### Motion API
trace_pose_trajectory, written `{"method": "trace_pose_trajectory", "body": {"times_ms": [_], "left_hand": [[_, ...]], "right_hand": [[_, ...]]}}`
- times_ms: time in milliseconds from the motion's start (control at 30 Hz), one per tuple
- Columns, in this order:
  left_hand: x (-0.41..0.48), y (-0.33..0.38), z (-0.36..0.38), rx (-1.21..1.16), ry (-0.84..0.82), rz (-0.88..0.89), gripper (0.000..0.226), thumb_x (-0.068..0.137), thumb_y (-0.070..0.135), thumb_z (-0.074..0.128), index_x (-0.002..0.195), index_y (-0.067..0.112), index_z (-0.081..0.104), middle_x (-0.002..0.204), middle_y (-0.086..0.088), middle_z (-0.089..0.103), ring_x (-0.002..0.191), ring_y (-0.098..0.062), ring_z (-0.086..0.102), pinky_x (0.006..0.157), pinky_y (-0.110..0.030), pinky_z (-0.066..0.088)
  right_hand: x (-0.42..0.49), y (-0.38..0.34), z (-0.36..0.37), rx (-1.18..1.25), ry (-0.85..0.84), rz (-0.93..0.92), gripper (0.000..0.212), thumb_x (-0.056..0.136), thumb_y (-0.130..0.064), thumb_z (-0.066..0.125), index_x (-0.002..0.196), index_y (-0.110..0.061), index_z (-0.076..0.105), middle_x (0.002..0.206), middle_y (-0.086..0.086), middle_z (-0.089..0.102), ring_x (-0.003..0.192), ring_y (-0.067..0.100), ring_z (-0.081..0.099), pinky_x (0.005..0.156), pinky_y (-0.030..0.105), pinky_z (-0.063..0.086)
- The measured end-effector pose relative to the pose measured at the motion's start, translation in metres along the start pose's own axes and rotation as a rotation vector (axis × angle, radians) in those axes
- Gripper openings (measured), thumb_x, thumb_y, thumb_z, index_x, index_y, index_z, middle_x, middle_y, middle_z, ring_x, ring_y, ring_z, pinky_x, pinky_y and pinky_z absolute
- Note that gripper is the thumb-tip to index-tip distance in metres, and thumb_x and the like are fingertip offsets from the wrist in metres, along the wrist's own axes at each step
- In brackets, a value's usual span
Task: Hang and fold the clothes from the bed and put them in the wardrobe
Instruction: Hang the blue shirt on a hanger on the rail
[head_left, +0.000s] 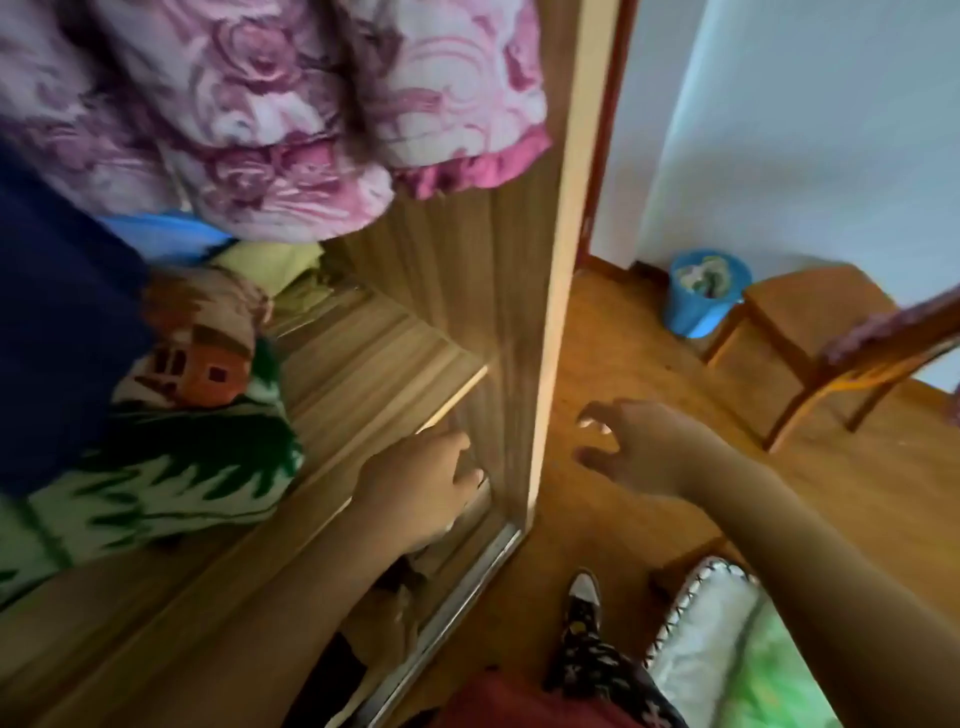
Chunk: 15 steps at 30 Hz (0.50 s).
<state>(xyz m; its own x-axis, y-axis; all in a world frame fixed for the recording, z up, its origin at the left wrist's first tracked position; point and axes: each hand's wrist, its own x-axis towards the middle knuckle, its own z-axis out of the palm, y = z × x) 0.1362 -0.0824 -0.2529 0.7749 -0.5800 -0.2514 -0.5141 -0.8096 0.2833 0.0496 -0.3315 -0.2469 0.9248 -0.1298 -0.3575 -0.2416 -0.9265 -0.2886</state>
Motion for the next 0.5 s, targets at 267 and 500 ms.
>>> {"method": "trace_pose_trajectory", "body": {"times_ms": [267,500], "left_hand": [[0.094,0.152,0.033,0.103,-0.158,0.447,0.045,0.098,0.051,0.052,0.137,0.030,0.053,0.137,0.003,0.058,0.113,-0.018,0.062,0.088,-0.040,0.055],[0.186,0.278,0.065,0.218,-0.229,0.585,0.046,0.100,0.042,0.055,0.142,0.022,0.052,0.145,-0.002,0.053,0.121,-0.021,0.059,0.095,-0.037,0.054]], "right_hand": [[-0.077,0.124,0.009,0.182,0.085,0.390,0.049,0.091,-0.059,0.057,0.134,-0.035,0.051,0.123,-0.001,0.061,0.112,0.023,0.060,0.094,0.040,0.051],[-0.091,0.237,-0.001,0.265,0.178,0.575,0.049,0.091,-0.059,0.056,0.133,-0.034,0.053,0.129,-0.001,0.062,0.116,0.024,0.060,0.091,0.037,0.050]]}}
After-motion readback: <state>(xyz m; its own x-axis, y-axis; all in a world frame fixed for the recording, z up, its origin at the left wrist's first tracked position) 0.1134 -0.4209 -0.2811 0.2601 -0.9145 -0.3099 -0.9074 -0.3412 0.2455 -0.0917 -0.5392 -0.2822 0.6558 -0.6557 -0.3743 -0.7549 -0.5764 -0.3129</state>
